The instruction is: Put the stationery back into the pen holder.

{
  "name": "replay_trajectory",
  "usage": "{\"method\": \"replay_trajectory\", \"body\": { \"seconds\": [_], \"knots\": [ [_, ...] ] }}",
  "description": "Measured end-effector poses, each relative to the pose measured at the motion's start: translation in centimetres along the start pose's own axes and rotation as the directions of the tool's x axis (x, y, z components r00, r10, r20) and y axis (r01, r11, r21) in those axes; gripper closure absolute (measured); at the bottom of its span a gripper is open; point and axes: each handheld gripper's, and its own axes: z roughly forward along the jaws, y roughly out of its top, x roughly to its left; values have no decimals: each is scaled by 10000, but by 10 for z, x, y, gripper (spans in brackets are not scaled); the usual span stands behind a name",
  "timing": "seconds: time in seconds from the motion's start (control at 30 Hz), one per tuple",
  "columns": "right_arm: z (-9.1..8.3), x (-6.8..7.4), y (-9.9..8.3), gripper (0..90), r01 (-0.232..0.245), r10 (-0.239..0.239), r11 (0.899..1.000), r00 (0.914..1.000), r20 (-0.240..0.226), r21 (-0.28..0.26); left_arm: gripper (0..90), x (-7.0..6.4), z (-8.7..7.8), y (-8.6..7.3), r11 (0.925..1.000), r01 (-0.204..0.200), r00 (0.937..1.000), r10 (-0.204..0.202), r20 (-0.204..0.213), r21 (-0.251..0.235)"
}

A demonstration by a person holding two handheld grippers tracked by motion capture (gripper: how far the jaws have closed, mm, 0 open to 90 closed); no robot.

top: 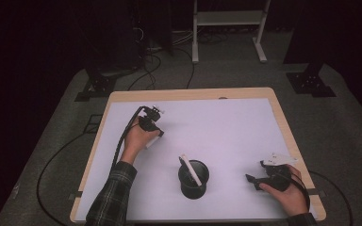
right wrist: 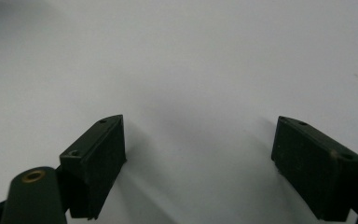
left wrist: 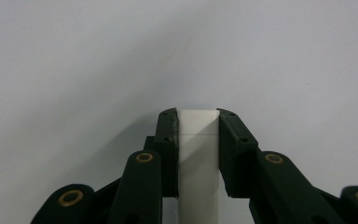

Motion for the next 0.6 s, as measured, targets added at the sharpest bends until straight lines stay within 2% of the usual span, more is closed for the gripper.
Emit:
{"method": "replay_trajectory", "body": {
  "seconds": [0.27, 0.4, 0.6],
  "knots": [
    [0, 0, 0, 165, -5, 5, 10000, 10000, -1, 1, 711, -6, -14, -8, 9973, -7, 9996, 28, 298, -731],
    [0, 0, 0, 165, -5, 5, 10000, 10000, 0, 4, 711, -10, -21, -13, 9921, 134, 9983, -61, 586, -1246],
    [0, 0, 0, 164, -9, 9, 10000, 10000, 0, 3, 711, -17, -32, -21, 9865, -40, 9976, 154, 679, -1640]
  ]
}}
